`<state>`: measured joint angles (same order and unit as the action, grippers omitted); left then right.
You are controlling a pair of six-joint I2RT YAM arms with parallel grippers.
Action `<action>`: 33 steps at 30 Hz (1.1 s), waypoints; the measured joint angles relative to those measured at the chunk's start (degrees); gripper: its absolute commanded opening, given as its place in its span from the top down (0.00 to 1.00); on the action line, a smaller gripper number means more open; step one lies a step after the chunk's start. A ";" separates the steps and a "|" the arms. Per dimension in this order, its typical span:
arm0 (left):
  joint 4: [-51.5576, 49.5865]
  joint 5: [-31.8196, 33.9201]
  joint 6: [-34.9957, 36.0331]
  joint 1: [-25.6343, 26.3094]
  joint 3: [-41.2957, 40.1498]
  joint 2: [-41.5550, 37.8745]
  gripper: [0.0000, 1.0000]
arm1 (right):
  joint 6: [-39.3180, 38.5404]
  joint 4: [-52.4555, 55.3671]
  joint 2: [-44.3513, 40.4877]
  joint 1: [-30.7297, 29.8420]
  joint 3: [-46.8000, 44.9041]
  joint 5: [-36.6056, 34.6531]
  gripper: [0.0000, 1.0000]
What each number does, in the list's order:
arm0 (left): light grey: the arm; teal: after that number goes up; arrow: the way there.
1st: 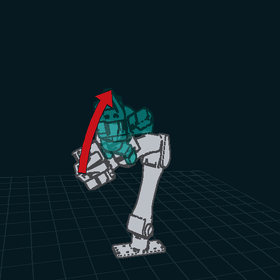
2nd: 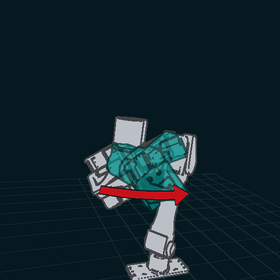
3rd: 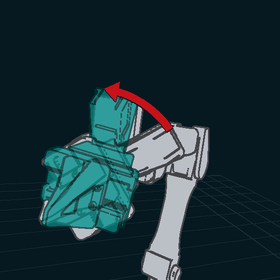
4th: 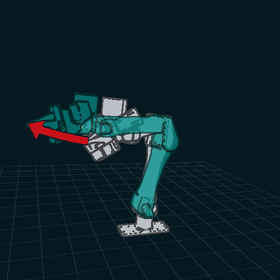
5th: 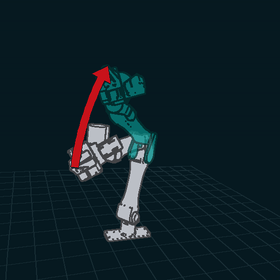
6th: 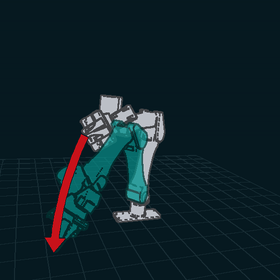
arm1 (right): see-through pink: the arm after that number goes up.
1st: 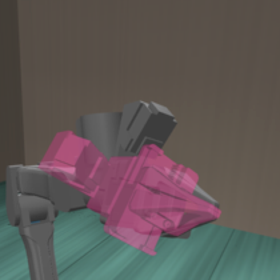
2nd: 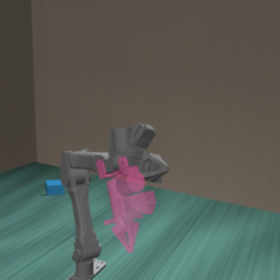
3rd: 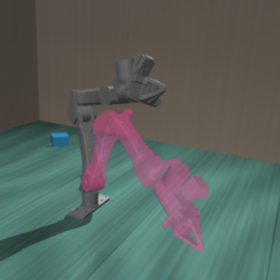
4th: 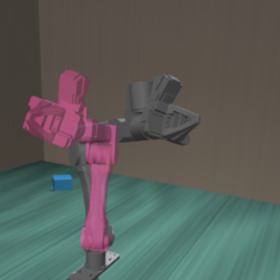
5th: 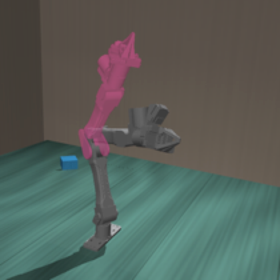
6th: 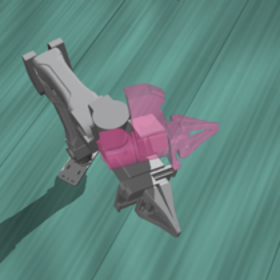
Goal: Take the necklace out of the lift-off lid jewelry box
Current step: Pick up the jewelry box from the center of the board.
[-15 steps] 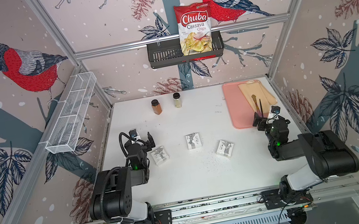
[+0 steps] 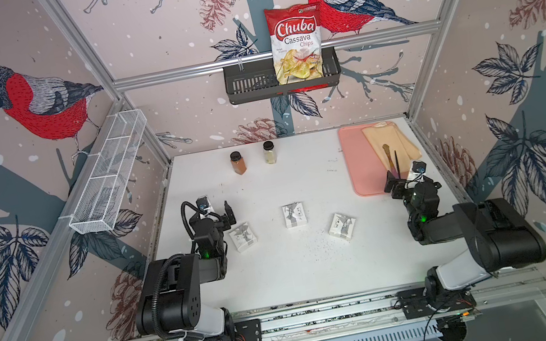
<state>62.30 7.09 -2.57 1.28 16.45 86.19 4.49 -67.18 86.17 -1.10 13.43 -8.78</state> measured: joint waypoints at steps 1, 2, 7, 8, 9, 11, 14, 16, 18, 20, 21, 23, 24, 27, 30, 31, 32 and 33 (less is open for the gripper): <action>0.00 0.00 0.00 0.02 0.00 0.00 0.01 | 0.00 0.00 0.02 0.00 0.00 0.00 0.00; 0.00 0.00 0.00 0.02 0.02 0.00 0.01 | 0.00 0.00 0.02 0.00 0.00 0.00 0.00; 0.00 0.00 0.00 0.00 0.04 0.00 0.02 | 0.00 0.00 0.02 0.02 0.00 0.00 0.01; 0.00 0.00 0.00 0.00 0.04 0.00 0.01 | 0.00 0.00 0.02 0.02 0.00 0.00 0.00; 0.00 0.00 0.00 0.00 0.04 0.00 0.02 | 0.00 0.00 0.02 0.02 0.00 0.00 0.00; 0.00 0.00 0.00 0.00 0.04 0.00 0.02 | 0.00 0.00 0.02 0.00 0.00 0.00 0.00; 0.00 0.02 0.00 0.07 0.04 0.00 0.02 | -0.02 0.02 -0.09 -0.17 0.00 -0.02 0.00; -0.04 0.09 0.02 0.31 0.04 -0.07 0.02 | -0.13 1.97 -1.07 -0.72 0.87 -0.72 0.00; -0.50 0.28 0.09 0.39 0.17 -0.52 0.03 | -0.17 3.56 -2.62 -1.18 2.23 -1.53 0.00; -2.99 0.76 0.52 0.44 1.29 -1.90 0.04 | -0.15 6.19 -4.68 -1.75 3.41 -2.80 0.00; -5.20 1.20 0.55 0.44 2.64 -2.91 0.04 | -0.11 8.09 -5.84 -2.34 4.17 -3.82 0.00; -9.09 2.23 0.35 0.63 5.35 -5.42 0.03 | -0.02 12.22 -8.20 -4.22 5.77 -5.55 0.00; -10.88 2.54 -0.09 0.85 6.27 -7.02 0.03 | -0.02 14.73 -9.42 -5.55 6.78 -6.43 0.00; -16.44 3.41 -0.44 2.58 7.41 -12.37 0.03 | -0.31 23.26 -12.41 -10.67 11.13 -8.74 0.00; -21.73 3.13 -0.66 5.42 9.66 -16.28 0.04 | -0.39 34.80 -13.14 -15.39 18.32 -8.50 0.00; -23.63 2.58 -0.68 6.58 10.97 -17.03 0.04 | 0.04 39.63 -13.05 -16.74 21.27 -7.93 0.00; -25.35 1.97 -0.70 7.63 12.26 -17.53 0.04 | 0.33 43.01 -13.05 -17.86 23.32 -7.50 0.00; -27.08 1.55 -0.90 8.83 13.70 -17.94 0.04 | 1.60 47.17 -13.07 -19.26 25.46 -7.43 0.00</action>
<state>35.22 8.64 -3.46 10.11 30.15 68.25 6.09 -20.01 73.10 -20.36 38.89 -16.21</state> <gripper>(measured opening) 0.958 0.996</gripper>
